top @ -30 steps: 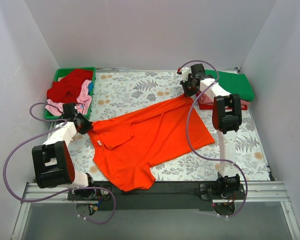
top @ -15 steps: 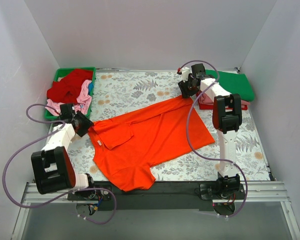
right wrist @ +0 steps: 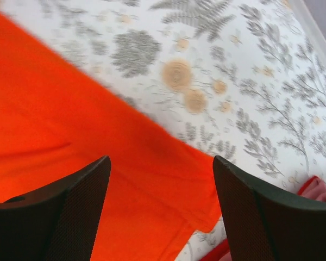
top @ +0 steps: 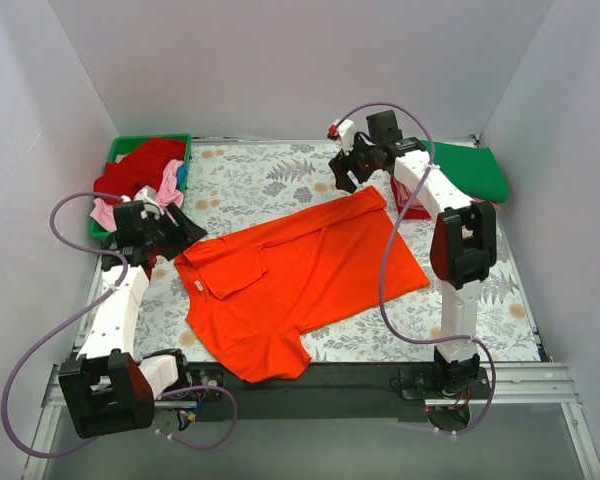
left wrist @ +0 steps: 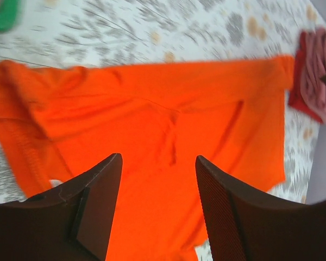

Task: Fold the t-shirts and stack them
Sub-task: Fold the tshirt

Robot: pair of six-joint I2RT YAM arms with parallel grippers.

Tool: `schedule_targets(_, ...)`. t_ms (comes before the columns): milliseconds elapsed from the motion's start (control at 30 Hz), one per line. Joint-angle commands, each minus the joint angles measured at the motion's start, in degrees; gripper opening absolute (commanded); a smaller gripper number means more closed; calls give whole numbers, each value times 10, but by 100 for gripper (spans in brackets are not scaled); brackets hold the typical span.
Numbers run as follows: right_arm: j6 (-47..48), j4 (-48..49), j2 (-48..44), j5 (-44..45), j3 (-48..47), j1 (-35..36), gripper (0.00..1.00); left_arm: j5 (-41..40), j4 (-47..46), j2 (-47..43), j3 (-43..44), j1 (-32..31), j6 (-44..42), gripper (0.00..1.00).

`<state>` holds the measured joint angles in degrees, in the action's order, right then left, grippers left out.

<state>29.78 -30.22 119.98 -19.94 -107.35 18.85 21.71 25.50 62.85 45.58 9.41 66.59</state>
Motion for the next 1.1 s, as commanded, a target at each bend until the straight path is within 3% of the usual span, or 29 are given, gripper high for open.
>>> schedule_targets(0,88,-57,-89,-168,84,1,83,86,17,-31,27,-62,-39,56)
schedule_targets(133,235,-109,-217,-310,248,3,85,83,32,-39,28,-170,-44,56)
schedule_targets(200,279,-115,-255,-329,308,7,85,72,46,-44,25,-221,-40,56)
schedule_targets(367,269,-115,-331,-309,435,8,84,21,75,-43,9,-300,-8,52)
schedule_targets(667,216,-94,-326,-282,492,-20,82,-47,43,10,-9,-400,35,46)
schedule_targets(1067,190,-68,-315,-251,501,-48,79,-134,11,137,86,-409,-32,47)
